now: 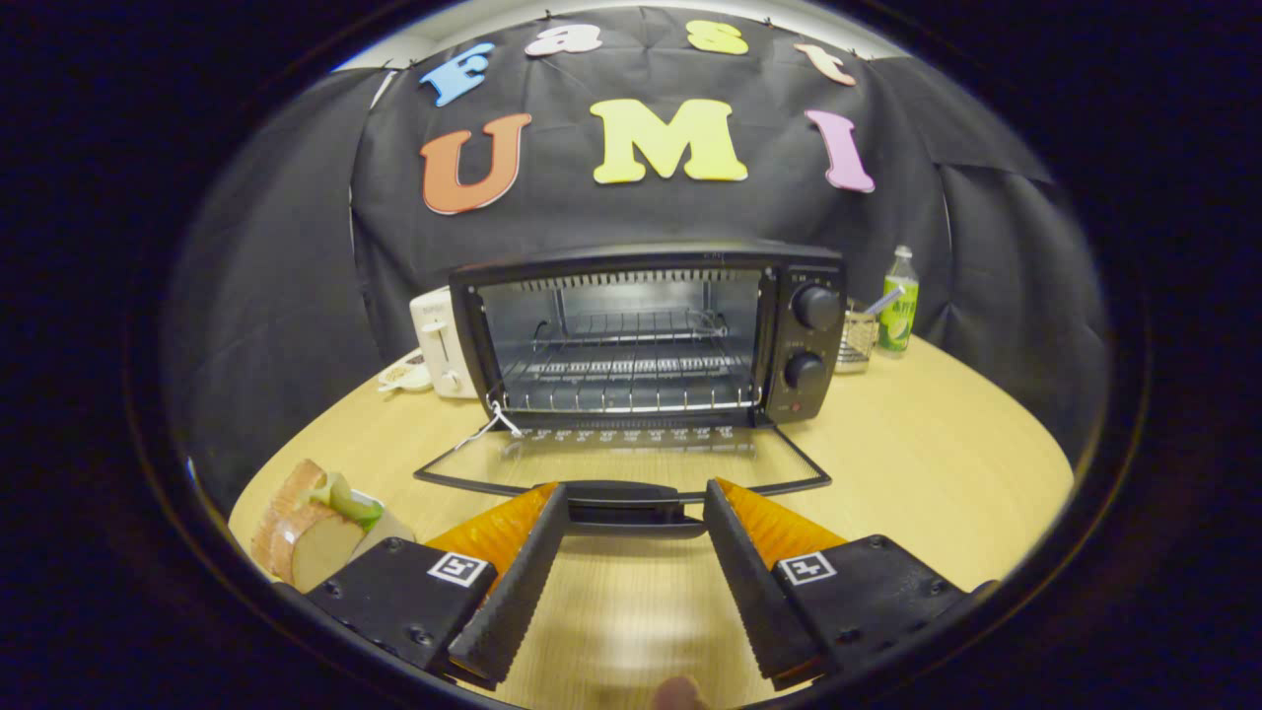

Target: Open the toaster oven, put the food inside, and close the toaster oven door.

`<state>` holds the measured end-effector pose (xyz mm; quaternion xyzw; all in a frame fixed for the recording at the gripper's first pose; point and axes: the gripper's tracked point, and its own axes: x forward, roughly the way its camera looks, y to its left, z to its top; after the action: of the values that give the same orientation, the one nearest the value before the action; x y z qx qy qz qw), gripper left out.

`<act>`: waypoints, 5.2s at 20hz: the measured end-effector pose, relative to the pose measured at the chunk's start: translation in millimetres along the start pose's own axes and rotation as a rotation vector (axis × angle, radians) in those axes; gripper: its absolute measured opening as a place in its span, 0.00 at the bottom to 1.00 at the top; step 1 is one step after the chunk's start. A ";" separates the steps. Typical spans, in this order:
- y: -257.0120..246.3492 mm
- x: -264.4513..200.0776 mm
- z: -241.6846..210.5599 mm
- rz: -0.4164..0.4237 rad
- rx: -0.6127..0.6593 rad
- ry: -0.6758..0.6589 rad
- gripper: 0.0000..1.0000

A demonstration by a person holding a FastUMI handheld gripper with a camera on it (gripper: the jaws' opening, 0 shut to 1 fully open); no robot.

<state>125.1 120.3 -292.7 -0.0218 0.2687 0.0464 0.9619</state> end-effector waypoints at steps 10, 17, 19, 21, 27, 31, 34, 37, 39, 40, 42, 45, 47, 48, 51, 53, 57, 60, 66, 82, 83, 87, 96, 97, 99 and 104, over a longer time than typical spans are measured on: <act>-19.8 -89.5 67.7 0.151 0.024 -0.035 0.96; 52.3 -156.6 98.8 0.575 0.315 0.345 0.99; 65.3 -151.5 93.1 0.578 0.324 0.424 0.98; 78.4 -147.8 78.5 0.564 0.278 0.477 0.97; 136.6 -128.5 29.4 0.585 0.210 0.598 0.88; 148.3 -110.3 10.1 0.585 0.223 0.640 0.77; 153.8 -101.0 0.5 0.590 0.269 0.676 0.62; 163.5 -98.3 -5.7 0.610 0.274 0.690 0.56; 167.2 -97.0 -13.9 0.604 0.253 0.710 0.56; 169.2 -97.4 -16.1 0.609 0.248 0.718 0.56; 170.8 -97.0 -15.2 0.605 0.253 0.719 0.50; 168.6 -95.7 -13.1 0.597 0.249 0.712 0.40; 169.4 -97.6 -11.4 0.606 0.250 0.708 0.37; 169.2 -99.0 -7.6 0.613 0.247 0.697 0.35; 165.4 -108.1 11.3 0.629 0.264 0.648 0.29; 160.1 -114.9 31.6 0.649 0.305 0.604 0.28; 135.0 -127.3 74.5 0.698 0.470 0.500 0.26; 91.0 -118.9 102.4 0.675 0.614 0.390 0.26; 21.9 -71.8 120.7 0.602 0.895 0.167 0.26; -16.2 74.4 134.7 0.266 1.207 -0.274 0.26; -12.6 79.7 137.4 0.261 1.191 -0.284 0.28; 3.9 87.0 146.5 0.290 1.147 -0.307 0.34; 26.5 91.5 107.1 0.246 0.977 -0.124 0.63; 29.9 90.4 101.9 0.247 0.940 -0.090 0.69; 36.2 81.7 96.5 0.249 0.896 -0.048 0.80; 32.0 60.6 95.3 0.229 0.797 -0.062 0.88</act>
<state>222.5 163.2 -243.2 0.3837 0.2371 0.0459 0.8913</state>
